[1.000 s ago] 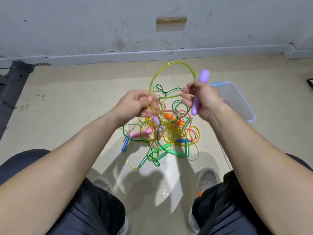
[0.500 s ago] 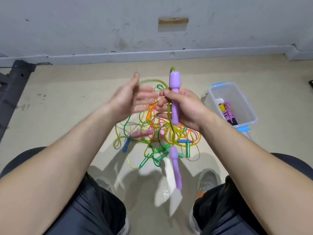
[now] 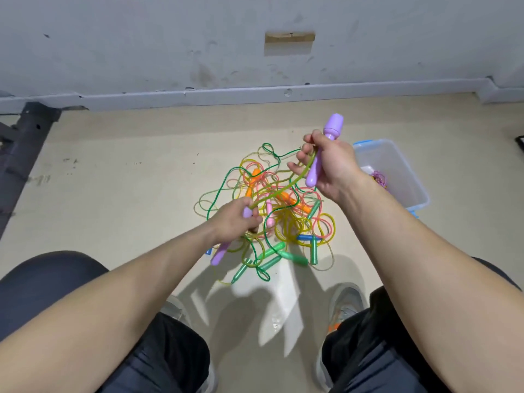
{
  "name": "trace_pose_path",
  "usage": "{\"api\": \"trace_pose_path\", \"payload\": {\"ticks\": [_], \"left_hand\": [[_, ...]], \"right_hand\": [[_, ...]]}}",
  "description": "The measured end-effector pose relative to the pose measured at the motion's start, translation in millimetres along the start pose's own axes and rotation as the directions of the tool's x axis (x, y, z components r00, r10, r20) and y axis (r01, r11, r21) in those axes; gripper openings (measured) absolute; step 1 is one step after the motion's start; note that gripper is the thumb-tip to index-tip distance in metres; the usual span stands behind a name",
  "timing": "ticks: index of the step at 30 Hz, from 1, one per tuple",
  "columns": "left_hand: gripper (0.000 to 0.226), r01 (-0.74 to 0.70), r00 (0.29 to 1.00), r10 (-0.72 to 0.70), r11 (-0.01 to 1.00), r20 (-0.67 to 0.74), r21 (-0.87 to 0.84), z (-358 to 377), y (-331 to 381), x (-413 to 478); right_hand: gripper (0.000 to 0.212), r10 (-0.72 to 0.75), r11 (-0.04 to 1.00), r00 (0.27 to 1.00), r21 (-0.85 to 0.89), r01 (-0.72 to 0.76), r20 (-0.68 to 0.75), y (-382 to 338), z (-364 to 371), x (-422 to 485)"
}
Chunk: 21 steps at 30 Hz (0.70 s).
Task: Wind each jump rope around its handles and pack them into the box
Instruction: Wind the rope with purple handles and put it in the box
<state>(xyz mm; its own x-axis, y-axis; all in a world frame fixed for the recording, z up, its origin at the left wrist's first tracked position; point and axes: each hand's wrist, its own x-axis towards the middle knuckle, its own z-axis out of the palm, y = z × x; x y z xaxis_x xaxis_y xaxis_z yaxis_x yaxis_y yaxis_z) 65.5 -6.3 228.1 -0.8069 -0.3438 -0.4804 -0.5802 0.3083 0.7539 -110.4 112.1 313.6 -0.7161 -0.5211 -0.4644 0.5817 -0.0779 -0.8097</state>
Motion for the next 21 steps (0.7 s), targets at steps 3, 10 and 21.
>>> {"api": "trace_pose_path", "payload": {"ticks": [3,10,21], "left_hand": [[0.012,0.112,0.994,-0.097,0.865,0.056,-0.489,-7.5,18.2,-2.3],[0.033,0.249,0.962,-0.228,0.485,0.154,-0.838,-16.2,41.8,3.0],[0.011,0.194,0.980,-0.149,0.582,0.132,-0.790,-8.0,55.8,1.0]], "right_hand": [[0.020,0.014,0.947,0.992,-0.317,-0.054,-0.127,11.1,-13.9,7.7],[0.048,0.102,0.481,0.994,-0.877,-0.012,0.042,46.3,-7.9,-27.1],[0.057,0.297,0.295,0.915,-0.938,0.184,0.273,62.9,13.6,-69.2]]}}
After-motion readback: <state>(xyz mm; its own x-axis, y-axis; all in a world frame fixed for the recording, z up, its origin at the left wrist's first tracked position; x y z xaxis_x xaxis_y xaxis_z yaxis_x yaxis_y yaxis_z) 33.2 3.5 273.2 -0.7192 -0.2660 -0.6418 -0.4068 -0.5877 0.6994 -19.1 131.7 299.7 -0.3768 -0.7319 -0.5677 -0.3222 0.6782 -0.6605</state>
